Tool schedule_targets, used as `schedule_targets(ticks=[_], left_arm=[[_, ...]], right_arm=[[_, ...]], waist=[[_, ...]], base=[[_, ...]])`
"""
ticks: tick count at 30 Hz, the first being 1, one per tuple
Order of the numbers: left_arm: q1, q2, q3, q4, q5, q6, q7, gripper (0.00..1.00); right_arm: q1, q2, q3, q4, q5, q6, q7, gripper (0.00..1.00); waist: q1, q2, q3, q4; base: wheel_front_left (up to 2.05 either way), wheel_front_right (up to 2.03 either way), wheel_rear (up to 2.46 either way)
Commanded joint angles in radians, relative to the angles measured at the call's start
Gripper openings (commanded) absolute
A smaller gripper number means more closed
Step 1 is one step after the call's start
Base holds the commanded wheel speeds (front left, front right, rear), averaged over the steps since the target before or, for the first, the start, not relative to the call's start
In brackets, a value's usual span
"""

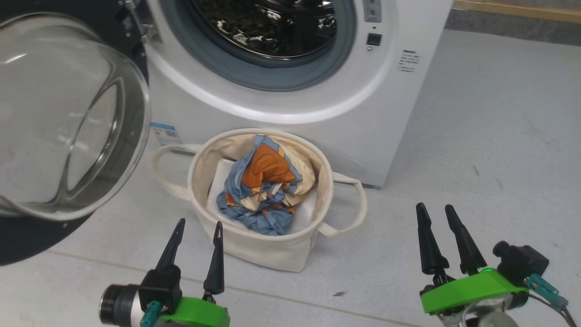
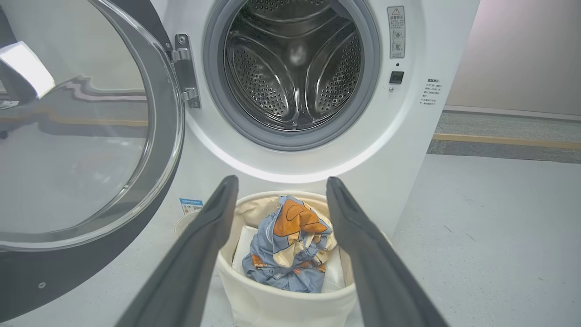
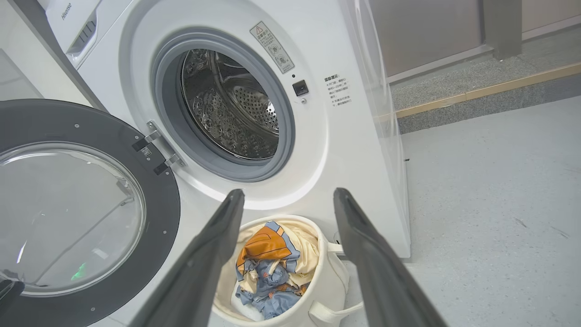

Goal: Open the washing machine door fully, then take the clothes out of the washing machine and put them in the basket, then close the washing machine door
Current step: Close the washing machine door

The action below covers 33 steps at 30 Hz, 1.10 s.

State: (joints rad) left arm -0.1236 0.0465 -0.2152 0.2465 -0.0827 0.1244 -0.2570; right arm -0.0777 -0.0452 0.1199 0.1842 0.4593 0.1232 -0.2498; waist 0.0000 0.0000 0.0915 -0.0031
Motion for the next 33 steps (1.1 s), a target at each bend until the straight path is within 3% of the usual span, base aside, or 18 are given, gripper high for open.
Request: schedule_targets(ticks=[1, 9, 22, 33], left_arm=[[-0.02, 0.004, 0.024, -0.042, -0.009, 0.01, -0.005, 1.0], [-0.016, 0.004, 0.019, -0.044, -0.021, 0.021, -0.005, 1.0], [0.016, 0.004, 0.017, -0.057, -0.045, 0.04, -0.005, 1.0], [0.044, 0.004, 0.017, -0.051, -0.042, 0.028, -0.005, 1.0]], right_arm=[[-0.019, -0.005, 0.029, -0.035, 0.0, 0.008, -0.012, 1.0], [-0.024, -0.005, 0.054, -0.052, -0.008, 0.008, -0.012, 1.0], [-0.011, -0.005, 0.155, -0.052, -0.034, 0.008, -0.012, 1.0], [0.021, -0.005, 0.149, -0.054, -0.04, 0.008, -0.012, 1.0]], waist=[[0.0, 0.0, -0.002, 0.027], [0.0, 0.0, 0.005, 0.118], [0.0, 0.0, -0.027, 0.342], [0.0, 0.0, -0.061, 0.489]], base=[[0.0, 0.0, 0.0], [0.0, 0.0, 0.0], [0.0, 0.0, 0.0], [0.0, 0.0, 0.0]])
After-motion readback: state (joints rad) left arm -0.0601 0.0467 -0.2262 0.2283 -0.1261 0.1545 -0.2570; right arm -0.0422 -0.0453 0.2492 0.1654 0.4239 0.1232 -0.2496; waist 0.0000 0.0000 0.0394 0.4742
